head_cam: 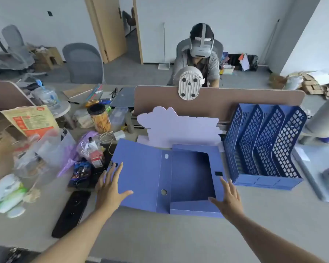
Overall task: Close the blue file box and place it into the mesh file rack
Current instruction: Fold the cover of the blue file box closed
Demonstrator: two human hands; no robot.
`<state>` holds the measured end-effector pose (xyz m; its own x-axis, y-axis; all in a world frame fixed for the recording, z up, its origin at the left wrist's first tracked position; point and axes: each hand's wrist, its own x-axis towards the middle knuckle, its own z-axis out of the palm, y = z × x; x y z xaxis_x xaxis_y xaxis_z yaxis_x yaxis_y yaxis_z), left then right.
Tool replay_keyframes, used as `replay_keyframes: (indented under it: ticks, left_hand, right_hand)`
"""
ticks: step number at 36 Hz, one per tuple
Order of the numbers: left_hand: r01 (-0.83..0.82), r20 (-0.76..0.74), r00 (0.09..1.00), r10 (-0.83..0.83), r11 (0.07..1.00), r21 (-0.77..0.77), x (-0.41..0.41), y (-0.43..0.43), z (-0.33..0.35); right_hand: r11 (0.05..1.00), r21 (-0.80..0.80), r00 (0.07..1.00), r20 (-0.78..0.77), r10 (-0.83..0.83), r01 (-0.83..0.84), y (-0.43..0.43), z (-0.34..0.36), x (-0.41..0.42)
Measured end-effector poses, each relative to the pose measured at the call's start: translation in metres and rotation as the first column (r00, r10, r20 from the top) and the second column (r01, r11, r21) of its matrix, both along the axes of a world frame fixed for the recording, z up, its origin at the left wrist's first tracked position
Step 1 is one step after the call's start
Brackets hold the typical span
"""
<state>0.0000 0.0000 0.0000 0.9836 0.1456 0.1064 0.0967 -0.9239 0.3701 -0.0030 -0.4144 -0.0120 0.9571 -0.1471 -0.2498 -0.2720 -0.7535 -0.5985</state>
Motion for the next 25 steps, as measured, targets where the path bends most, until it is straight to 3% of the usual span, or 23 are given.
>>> replay_keyframes:
  ticks: [5, 10, 19, 25]
  left_hand:
    - [-0.219, -0.245, 0.946, 0.211, 0.976, -0.005, -0.014, 0.026, 0.001]
    - [-0.327, -0.35, 0.891, 0.29, 0.944, -0.048, -0.021, 0.041, 0.001]
    - [-0.318, -0.32, 0.917, 0.239, 0.921, -0.224, -0.01, 0.06, -0.001]
    - [-0.196, -0.21, 0.969, 0.133, 0.928, -0.317, -0.003, 0.038, 0.035]
  right_hand:
    - [0.998, 0.062, 0.989, -0.145, -0.013, 0.022, -0.004, -0.004, 0.004]
    - [0.999, 0.012, 0.981, -0.187, 0.041, -0.039, -0.005, -0.012, 0.011]
    - [0.999, -0.01, 0.985, -0.173, 0.03, -0.032, -0.006, -0.025, 0.01]
    - [0.999, -0.044, 0.987, -0.161, 0.022, -0.029, -0.002, -0.029, 0.008]
